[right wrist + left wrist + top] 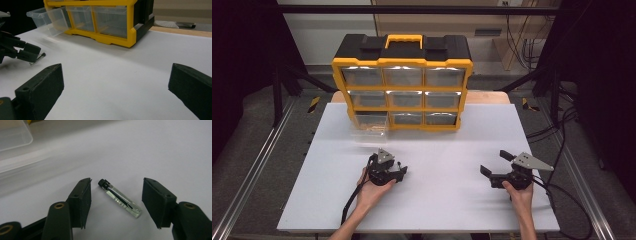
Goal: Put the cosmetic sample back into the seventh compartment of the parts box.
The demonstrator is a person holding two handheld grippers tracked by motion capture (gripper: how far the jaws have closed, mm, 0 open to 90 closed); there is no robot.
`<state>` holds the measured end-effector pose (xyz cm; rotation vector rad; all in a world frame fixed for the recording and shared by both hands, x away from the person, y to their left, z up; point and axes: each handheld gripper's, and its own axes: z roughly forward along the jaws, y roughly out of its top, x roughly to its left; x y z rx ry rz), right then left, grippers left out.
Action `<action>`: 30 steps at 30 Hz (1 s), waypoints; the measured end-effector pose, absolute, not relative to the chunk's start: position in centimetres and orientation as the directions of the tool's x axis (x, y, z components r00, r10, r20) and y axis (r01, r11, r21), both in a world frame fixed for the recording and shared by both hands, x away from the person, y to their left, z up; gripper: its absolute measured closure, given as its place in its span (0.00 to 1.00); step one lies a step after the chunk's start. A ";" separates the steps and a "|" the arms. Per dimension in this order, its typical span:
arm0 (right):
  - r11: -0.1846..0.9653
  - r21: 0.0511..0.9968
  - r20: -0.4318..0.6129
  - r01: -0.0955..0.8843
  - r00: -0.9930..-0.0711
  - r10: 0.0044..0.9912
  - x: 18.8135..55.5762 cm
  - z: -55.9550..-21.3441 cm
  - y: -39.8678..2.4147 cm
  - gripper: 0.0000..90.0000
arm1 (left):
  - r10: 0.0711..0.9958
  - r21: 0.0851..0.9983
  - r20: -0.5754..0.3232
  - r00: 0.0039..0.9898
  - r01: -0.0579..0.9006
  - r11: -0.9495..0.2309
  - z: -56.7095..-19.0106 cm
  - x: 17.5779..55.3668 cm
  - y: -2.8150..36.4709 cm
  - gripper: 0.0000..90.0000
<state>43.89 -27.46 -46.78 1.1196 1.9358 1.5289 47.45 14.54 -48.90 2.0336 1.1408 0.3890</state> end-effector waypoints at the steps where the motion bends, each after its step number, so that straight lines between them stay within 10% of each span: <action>1: 0.066 0.943 0.146 0.327 -0.582 0.800 43.9 -46.8 -27.5 0.01 | 0.827 0.737 -0.098 0.554 0.599 -0.314 -48.9 47.4 14.5 0.50; 30: 0.063 0.942 0.149 0.329 -0.580 0.801 43.8 -46.7 -27.5 0.01 | 0.823 0.709 -0.084 0.562 0.614 -0.347 -48.7 47.4 14.3 0.82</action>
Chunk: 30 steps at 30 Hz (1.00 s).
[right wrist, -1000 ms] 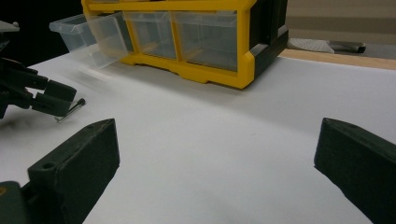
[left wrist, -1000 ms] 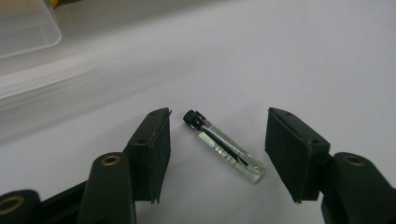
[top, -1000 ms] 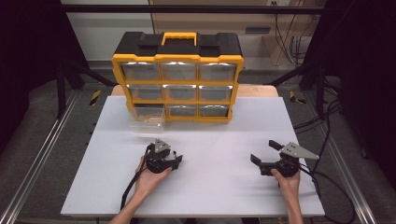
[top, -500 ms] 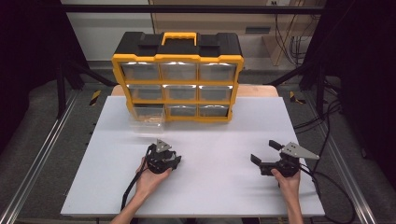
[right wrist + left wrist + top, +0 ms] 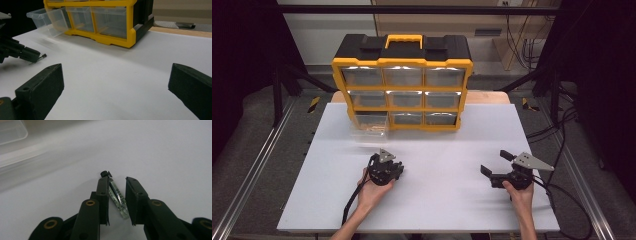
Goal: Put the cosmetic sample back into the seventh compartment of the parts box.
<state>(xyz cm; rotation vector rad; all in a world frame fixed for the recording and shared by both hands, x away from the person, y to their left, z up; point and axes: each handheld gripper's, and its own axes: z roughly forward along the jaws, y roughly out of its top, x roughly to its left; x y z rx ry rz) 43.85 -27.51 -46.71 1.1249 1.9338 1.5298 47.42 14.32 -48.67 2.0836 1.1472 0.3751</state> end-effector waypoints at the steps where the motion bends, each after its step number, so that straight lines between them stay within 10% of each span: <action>1: 0.063 0.942 0.148 0.329 -0.579 0.801 43.8 -46.7 -27.5 0.01 | 0.822 0.711 -0.075 0.565 0.608 -0.352 -48.7 47.5 14.3 0.82; 30: 0.063 0.943 0.148 0.327 -0.581 0.800 43.8 -46.7 -27.5 0.01 | 0.807 0.709 -0.068 0.586 0.598 -0.374 -48.2 47.3 14.5 0.89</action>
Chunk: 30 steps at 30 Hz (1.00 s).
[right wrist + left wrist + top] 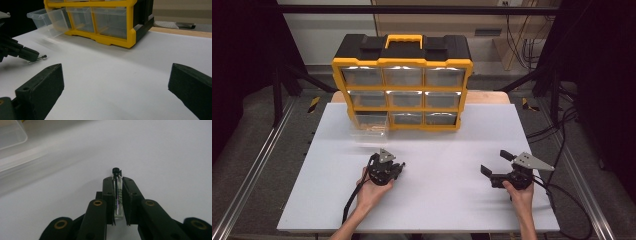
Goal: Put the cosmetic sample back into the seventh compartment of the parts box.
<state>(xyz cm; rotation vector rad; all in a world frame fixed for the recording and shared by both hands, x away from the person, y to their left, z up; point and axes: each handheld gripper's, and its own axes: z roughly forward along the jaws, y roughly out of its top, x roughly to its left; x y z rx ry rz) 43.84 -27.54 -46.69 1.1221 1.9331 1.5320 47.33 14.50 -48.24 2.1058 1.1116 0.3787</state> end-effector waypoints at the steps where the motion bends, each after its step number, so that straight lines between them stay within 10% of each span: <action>1: 0.063 0.943 0.148 0.327 -0.581 0.800 43.8 -46.7 -27.5 0.01 | 0.807 0.710 -0.068 0.587 0.596 -0.374 -48.2 47.3 14.5 0.89; 30: 0.064 0.943 0.147 0.327 -0.580 0.801 43.8 -46.7 -27.5 0.01 | 0.806 0.747 -0.071 0.588 0.566 -0.348 -46.0 46.9 16.2 0.89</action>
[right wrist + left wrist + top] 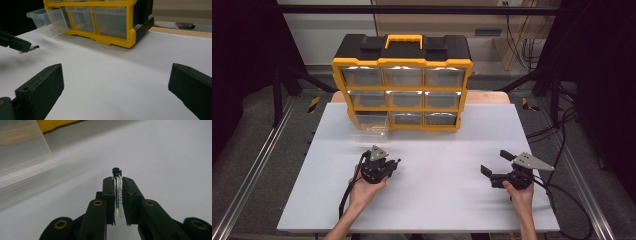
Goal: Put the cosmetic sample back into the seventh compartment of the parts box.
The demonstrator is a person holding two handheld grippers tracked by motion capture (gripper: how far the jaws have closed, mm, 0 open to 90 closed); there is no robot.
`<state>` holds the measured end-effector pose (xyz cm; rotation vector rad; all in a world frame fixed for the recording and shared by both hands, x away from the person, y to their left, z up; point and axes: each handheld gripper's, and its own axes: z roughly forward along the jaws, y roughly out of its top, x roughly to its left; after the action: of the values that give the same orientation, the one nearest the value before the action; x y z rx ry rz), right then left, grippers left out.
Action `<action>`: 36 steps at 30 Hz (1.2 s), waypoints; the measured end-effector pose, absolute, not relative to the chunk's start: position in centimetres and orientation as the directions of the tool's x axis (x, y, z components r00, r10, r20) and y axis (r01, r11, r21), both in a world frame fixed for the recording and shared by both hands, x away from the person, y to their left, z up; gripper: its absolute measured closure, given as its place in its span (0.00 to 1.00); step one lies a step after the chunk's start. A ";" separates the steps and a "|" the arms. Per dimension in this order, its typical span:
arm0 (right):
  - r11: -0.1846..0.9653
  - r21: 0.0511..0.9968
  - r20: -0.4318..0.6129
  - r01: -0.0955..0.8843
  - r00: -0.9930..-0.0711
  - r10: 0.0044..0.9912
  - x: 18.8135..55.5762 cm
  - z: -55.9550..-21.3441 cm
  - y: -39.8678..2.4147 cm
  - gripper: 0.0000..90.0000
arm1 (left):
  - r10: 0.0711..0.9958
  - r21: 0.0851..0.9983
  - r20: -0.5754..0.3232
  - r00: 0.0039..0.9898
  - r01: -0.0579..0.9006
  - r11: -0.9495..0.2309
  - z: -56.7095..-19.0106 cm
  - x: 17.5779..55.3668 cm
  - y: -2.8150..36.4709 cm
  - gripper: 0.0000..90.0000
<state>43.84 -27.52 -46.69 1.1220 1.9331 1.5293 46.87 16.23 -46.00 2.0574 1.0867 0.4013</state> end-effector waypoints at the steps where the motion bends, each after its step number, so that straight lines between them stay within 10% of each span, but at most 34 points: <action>1: 0.064 0.943 0.146 0.327 -0.580 0.801 43.8 -46.7 -27.5 0.01 | 0.805 0.747 -0.069 0.590 0.565 -0.350 -45.9 46.9 16.3 0.89; 36: 0.065 0.943 0.145 0.327 -0.579 0.802 43.8 -46.7 -27.5 0.01 | 0.819 0.796 -0.094 0.566 0.537 -0.280 -42.6 46.5 19.6 0.89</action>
<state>43.85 -27.54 -46.69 1.1226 1.9326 1.5270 46.54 19.64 -42.57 1.9640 1.0899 0.4265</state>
